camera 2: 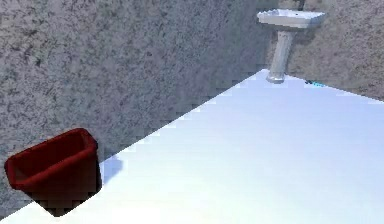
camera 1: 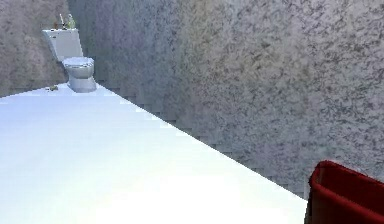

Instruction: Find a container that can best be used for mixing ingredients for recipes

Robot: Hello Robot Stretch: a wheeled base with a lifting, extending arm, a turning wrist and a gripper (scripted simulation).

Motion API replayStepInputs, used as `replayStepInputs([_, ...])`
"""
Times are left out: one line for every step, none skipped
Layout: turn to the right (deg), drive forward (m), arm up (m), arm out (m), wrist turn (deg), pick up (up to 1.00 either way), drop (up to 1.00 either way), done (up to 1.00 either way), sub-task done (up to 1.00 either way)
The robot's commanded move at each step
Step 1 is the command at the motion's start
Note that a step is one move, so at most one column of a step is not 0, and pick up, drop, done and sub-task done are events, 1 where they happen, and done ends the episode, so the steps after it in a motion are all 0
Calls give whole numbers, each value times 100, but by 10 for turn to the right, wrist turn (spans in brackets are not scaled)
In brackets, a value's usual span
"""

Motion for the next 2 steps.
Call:
replayStepInputs([-450, 0, 0, 0, 0, 0, 0, 0, 0])
replayStepInputs([0, 100, 0, 0, 0, 0, 0, 0, 0])
